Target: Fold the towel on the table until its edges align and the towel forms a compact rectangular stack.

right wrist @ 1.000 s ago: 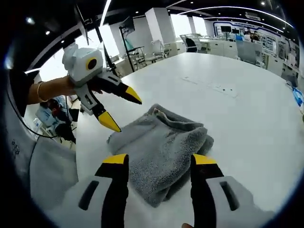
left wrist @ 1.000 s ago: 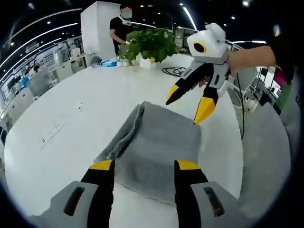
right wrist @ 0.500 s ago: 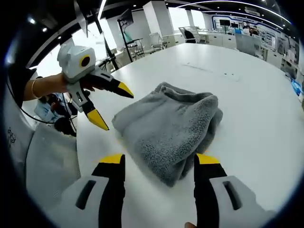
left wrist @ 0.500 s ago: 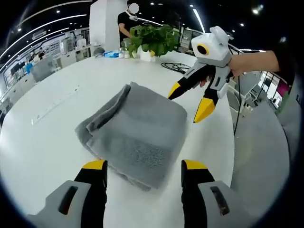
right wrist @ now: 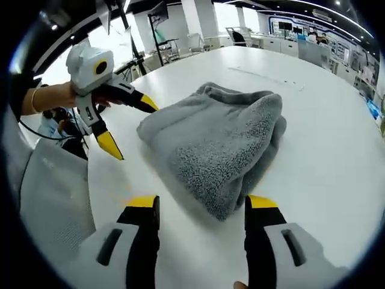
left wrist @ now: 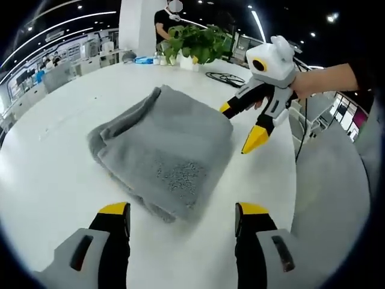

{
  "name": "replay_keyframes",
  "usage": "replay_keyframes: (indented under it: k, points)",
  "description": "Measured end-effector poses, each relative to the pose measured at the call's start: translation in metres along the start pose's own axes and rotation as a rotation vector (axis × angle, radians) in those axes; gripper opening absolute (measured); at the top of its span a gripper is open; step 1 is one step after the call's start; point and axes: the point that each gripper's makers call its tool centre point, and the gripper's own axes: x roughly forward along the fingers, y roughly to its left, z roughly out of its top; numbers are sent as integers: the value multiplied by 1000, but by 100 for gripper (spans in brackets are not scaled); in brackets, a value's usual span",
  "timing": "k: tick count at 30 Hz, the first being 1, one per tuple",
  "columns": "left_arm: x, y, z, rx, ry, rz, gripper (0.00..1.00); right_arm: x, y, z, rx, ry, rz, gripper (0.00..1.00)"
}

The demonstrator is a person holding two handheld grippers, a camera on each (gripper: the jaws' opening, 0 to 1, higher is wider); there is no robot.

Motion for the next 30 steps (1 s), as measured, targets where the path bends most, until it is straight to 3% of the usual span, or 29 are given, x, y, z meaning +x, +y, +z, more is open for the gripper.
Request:
replay_keyframes:
  k: [6,16,30]
  points:
    - [11,7,-2,-19,19,9,71,5,-9,4,9,-7,-24,51]
    - [22,23,14,-64,-18,20,61,21,-13,15,24,-17,-30,47]
    - [33,68,31,-85,-20,52,58,37,-38,47,84,-67,-70,46]
